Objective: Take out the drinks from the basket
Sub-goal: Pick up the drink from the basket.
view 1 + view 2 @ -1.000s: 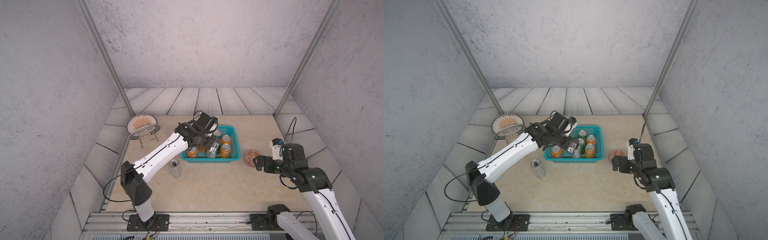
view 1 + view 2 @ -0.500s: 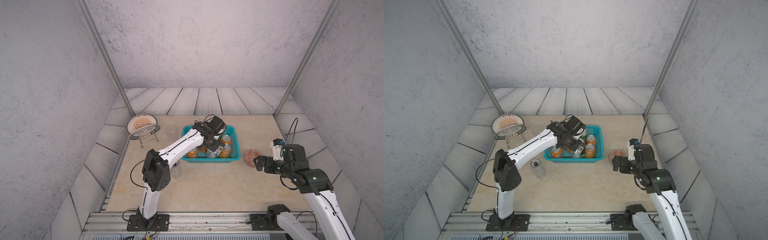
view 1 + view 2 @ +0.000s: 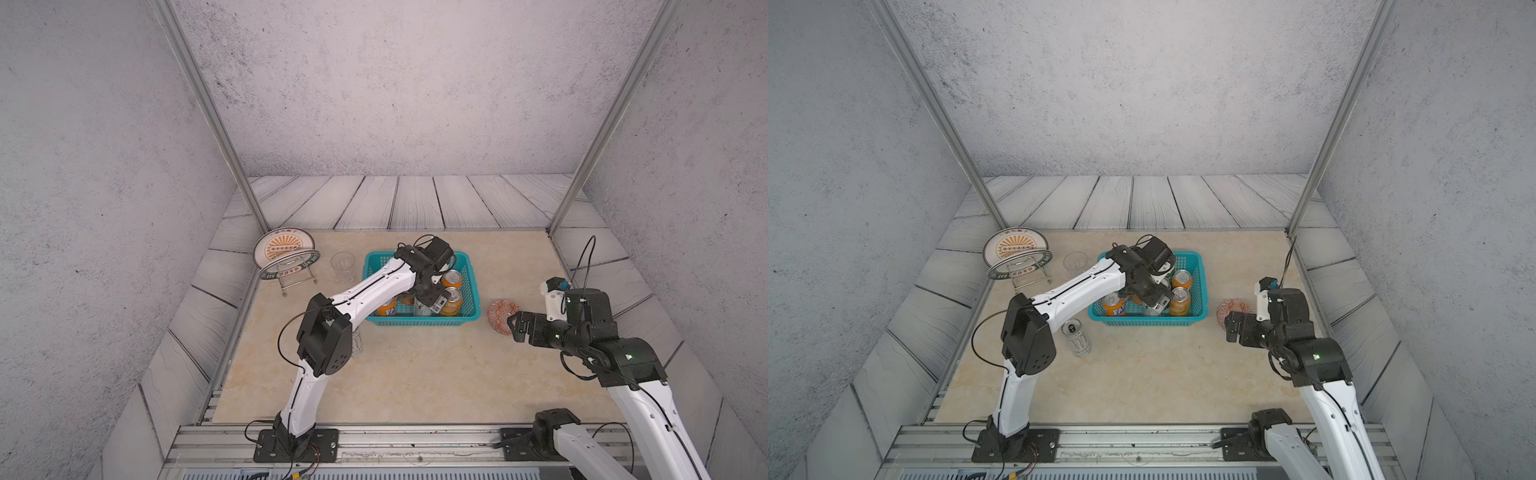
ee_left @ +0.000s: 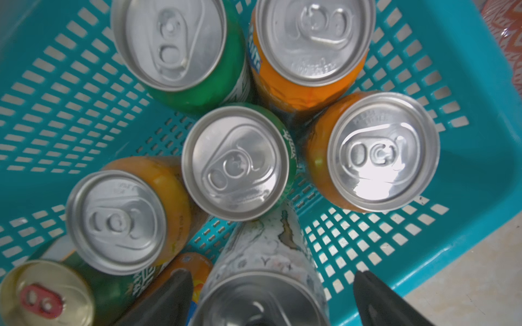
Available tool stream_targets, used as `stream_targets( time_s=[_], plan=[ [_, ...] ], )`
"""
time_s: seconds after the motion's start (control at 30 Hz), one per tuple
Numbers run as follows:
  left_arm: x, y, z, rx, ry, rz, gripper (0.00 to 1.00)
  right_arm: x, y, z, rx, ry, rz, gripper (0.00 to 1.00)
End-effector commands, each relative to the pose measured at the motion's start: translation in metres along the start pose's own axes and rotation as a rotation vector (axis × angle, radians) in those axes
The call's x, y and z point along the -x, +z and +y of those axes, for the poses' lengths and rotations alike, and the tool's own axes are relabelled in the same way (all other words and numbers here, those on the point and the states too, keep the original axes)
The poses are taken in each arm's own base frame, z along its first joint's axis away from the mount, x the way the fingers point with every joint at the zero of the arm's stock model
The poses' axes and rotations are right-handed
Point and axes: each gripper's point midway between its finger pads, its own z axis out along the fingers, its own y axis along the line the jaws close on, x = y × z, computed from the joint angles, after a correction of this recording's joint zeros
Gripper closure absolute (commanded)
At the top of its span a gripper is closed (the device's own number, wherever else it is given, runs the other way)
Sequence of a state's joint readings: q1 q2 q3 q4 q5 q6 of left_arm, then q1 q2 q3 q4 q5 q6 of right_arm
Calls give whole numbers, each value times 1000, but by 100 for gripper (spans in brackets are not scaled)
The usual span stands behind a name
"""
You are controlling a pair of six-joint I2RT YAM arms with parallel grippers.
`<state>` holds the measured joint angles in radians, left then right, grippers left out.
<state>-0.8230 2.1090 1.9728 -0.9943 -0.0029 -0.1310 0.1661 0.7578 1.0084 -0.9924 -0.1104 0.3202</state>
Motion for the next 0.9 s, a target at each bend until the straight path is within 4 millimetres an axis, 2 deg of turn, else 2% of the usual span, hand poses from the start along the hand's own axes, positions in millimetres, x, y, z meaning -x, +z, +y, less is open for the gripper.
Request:
stream_targets(
  time_s=[0.0, 0.23, 0.43, 0.67, 0.87],
  plan=[
    [-6, 8, -1, 10, 7, 41, 7, -2, -1, -5, -21, 2, -1, 0],
    [-10, 12, 0, 12, 6, 57, 20, -4, 1, -5, -22, 2, 4, 1],
    [-9, 6, -1, 11, 4, 48, 31, -5, 1, -5, -22, 3, 5, 1],
    [-4, -12, 0, 8, 0, 11, 38, -5, 1, -6, -24, 5, 1, 1],
    [1, -35, -1, -6, -6, -39, 42, -5, 1, -6, -23, 5, 2, 1]
  ],
)
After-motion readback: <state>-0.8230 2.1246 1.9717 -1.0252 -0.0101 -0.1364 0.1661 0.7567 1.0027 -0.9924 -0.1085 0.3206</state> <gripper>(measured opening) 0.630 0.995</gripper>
